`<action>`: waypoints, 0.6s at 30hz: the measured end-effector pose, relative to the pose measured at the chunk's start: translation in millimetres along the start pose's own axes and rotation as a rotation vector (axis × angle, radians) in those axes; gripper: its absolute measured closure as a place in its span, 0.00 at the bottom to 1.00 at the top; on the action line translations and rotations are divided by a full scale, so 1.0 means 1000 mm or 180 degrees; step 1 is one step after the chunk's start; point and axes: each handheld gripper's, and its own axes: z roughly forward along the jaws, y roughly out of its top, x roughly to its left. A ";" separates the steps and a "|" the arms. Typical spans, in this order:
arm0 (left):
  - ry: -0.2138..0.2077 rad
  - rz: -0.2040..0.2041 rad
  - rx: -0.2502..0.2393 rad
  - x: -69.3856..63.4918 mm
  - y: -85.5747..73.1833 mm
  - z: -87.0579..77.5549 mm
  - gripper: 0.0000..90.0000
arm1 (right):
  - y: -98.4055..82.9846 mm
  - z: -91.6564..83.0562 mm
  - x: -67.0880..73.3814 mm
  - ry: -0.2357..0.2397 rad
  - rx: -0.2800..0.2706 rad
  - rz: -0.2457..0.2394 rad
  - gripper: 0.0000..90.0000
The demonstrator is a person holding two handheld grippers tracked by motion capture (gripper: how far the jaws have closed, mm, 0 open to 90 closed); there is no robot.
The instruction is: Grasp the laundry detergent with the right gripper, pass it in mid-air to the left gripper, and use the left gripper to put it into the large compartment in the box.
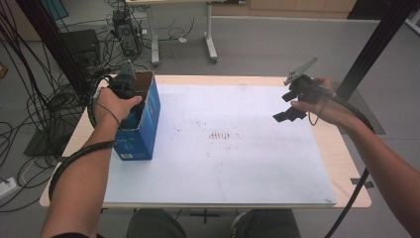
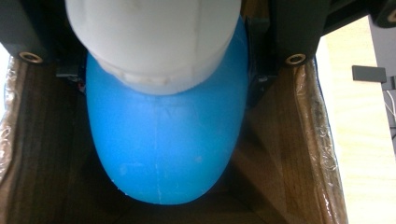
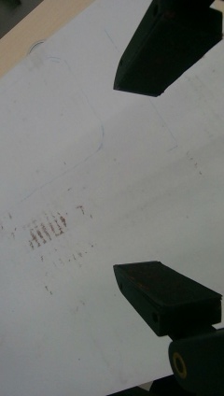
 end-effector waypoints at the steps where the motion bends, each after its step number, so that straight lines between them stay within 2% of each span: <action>1: 0.0001 0.0002 0.0000 0.000 0.000 0.000 0.41 | 0.000 0.000 0.000 -0.0001 0.0001 0.0000 0.12; 18: 0.0003 0.0003 -0.0001 0.000 0.000 0.000 0.41 | 0.000 0.002 0.000 0.0017 -0.0001 -0.0005 0.12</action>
